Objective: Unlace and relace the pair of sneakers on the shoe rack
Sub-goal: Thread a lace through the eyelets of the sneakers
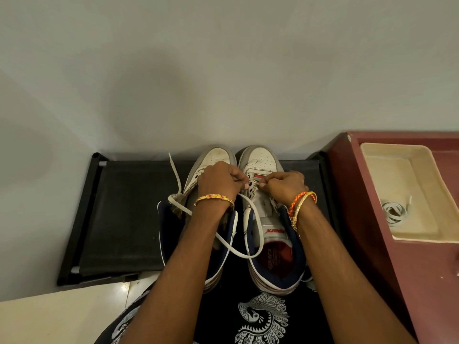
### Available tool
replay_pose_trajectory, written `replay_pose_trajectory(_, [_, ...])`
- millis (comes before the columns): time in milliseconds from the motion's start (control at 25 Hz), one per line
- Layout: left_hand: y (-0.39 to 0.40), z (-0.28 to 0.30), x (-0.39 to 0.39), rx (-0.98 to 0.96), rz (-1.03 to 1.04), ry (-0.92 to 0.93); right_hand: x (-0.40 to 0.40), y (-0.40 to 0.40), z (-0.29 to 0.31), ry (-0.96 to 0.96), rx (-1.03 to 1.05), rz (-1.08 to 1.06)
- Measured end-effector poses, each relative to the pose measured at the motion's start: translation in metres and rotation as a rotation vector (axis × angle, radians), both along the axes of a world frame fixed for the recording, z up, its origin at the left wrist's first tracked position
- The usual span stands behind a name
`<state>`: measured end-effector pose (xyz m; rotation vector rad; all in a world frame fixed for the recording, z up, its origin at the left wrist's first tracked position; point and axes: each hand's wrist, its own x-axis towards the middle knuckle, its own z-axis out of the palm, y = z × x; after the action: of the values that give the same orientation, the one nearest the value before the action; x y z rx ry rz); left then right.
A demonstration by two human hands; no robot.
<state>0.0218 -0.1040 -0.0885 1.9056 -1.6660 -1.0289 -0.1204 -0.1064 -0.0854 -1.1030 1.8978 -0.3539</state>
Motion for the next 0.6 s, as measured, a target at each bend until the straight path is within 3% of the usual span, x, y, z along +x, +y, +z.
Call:
replay_pose_trajectory(280, [0.002, 0.003, 0.001, -0.010, -0.017, -0.003, -0.004, -0.002, -0.002, 0.007, -0.027, 0.133])
replay_pose_trajectory(480, [0.007, 0.016, -0.008, 0.018, -0.062, -0.274, -0.008, -0.001, 0.005, 0.008, -0.078, 0.255])
replay_pose_trajectory(600, [0.008, 0.019, -0.007, 0.051, -0.081, -0.233, -0.007, 0.000, 0.006, 0.025, -0.126, 0.297])
